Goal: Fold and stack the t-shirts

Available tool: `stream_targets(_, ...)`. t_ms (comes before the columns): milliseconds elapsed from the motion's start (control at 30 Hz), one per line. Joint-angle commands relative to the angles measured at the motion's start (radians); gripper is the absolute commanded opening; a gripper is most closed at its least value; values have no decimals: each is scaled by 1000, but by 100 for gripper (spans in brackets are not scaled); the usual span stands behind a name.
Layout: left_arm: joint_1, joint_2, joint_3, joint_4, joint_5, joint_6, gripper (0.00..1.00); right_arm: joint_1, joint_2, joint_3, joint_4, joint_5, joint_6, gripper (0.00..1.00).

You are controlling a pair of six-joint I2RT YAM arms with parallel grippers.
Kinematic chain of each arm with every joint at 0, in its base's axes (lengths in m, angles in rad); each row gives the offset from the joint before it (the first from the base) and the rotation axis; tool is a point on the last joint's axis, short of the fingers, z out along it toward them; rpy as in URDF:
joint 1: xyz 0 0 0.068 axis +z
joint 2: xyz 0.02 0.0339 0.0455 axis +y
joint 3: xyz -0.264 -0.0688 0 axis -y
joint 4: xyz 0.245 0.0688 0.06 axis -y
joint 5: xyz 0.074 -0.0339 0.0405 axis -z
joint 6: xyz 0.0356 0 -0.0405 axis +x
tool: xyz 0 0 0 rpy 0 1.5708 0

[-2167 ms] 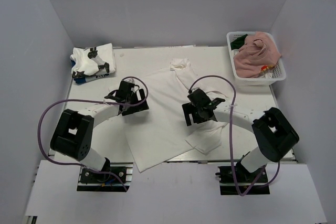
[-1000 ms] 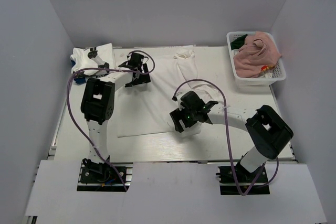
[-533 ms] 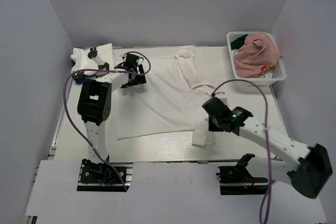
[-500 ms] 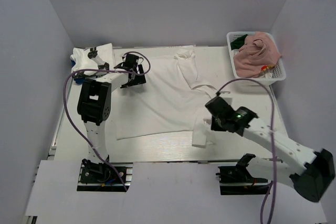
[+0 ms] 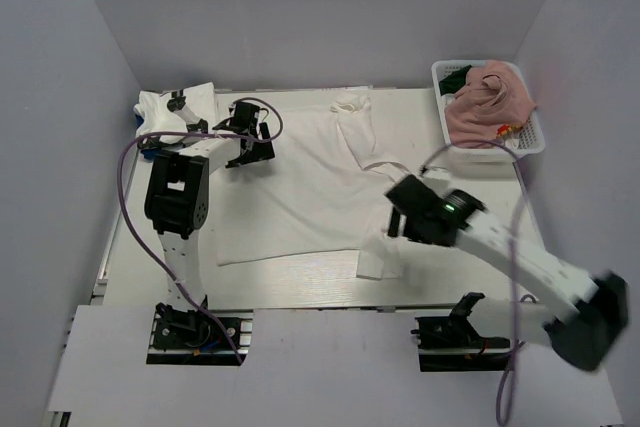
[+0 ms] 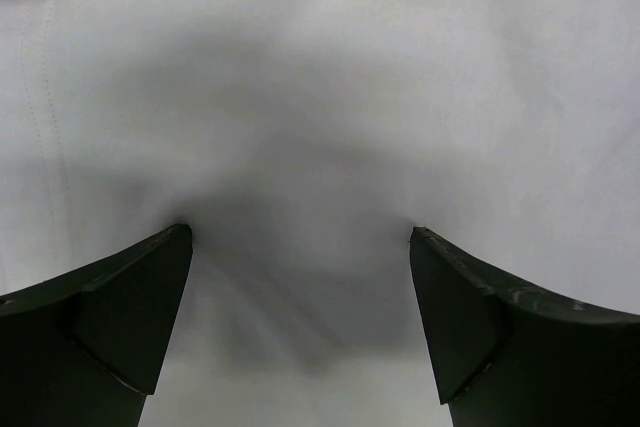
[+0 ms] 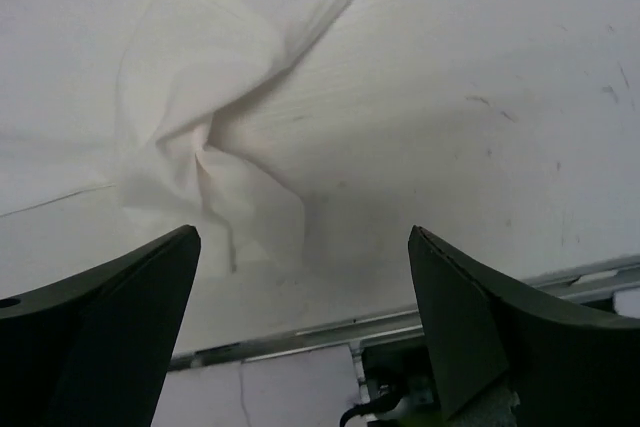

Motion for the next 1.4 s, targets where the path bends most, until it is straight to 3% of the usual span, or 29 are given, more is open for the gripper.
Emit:
stream_targets(0, 14, -102, -33, -53, 30, 5, 100, 26, 327, 51, 215, -23, -265, 90)
stream_targets(67, 3, -195, -67, -74, 30, -4, 100, 34, 483, 148, 262, -6, -319, 90)
stream_targets(133, -6, -272, -113, -74, 50, -24, 100, 45, 542, 208, 281, 6, -327, 90)
stream_targets(333, -26, -517, -427, 60, 228, -101, 100, 54, 723, 254, 387, -46, -345, 90)
stream_targets(467, -35, -550, -608, 137, 305, -133, 100, 48, 785, 256, 355, -32, -301, 90)
stream_targets(567, -35, -521, -659, 136, 305, -164, 100, 32, 765, 187, 283, 55, -239, 88)
stream_targets(667, -34, -521, -713, 110, 331, -200, 100, -20, 643, 84, 205, 114, -143, 86)
stream_targets(833, -14, -545, -777, -16, 207, -282, 100, -186, 376, -131, -49, 190, 47, 88)
stream_targets(900, -14, -545, -777, -47, 156, -291, 100, -234, 200, -180, -58, 217, 132, 86)
stream_targets(1000, -14, -554, -767, -73, 118, -312, 100, -320, 5, -202, -42, 209, 133, 80)
stream_targets(1167, -5, -554, -744, -117, 46, -322, 100, -359, -184, -128, -204, 255, 287, 84)
stream_targets(1267, -5, -554, -721, -130, 46, -331, 100, -370, -322, -99, -202, 276, 288, 77)
stream_targets(1367, -18, -574, -721, -105, 66, -311, 100, -367, -353, -154, 122, 122, -168, 90)
